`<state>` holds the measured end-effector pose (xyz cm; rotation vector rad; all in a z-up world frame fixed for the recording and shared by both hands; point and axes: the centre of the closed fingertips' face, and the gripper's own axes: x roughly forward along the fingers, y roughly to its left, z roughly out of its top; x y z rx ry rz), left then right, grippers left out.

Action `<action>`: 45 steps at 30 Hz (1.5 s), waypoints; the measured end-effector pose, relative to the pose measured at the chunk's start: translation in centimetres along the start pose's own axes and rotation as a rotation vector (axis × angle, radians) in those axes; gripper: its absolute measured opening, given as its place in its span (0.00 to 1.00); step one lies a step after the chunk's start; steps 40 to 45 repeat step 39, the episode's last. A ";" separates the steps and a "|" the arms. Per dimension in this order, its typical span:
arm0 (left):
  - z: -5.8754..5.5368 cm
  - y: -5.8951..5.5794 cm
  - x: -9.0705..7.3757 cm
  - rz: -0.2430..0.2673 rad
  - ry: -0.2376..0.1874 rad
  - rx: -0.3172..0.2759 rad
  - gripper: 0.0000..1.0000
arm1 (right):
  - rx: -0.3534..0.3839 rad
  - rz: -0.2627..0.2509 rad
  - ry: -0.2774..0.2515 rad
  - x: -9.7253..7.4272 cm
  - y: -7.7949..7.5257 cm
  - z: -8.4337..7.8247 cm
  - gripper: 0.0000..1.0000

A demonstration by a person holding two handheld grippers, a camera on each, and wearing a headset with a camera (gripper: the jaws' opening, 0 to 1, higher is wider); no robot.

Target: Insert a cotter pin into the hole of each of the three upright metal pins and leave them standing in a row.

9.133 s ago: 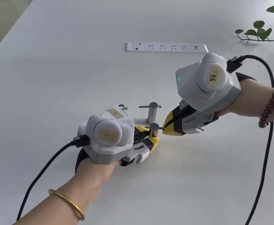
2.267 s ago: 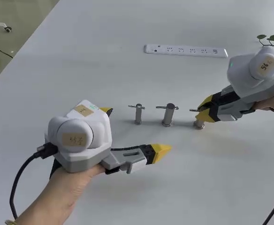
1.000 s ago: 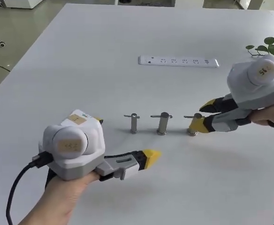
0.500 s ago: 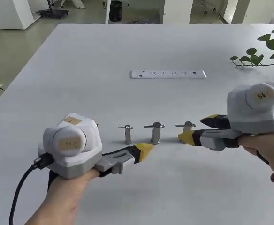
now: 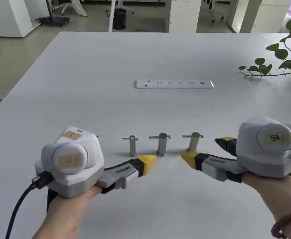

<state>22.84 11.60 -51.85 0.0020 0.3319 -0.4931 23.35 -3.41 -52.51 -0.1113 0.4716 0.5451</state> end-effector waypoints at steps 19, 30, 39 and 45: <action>0.0 0.7 0.4 0.034 -0.019 0.003 0.86 | 0.001 -0.050 -0.043 0.9 -0.4 -0.3 0.63; -0.5 0.5 0.3 0.031 -0.008 0.025 0.86 | 0.007 -0.068 -0.039 0.6 -0.7 -0.7 0.63; -0.3 0.7 0.3 0.033 -0.014 0.024 0.86 | 0.007 -0.064 -0.024 0.7 -0.5 -1.1 0.61; -0.3 0.7 0.3 0.033 -0.014 0.024 0.86 | 0.007 -0.064 -0.024 0.7 -0.5 -1.1 0.61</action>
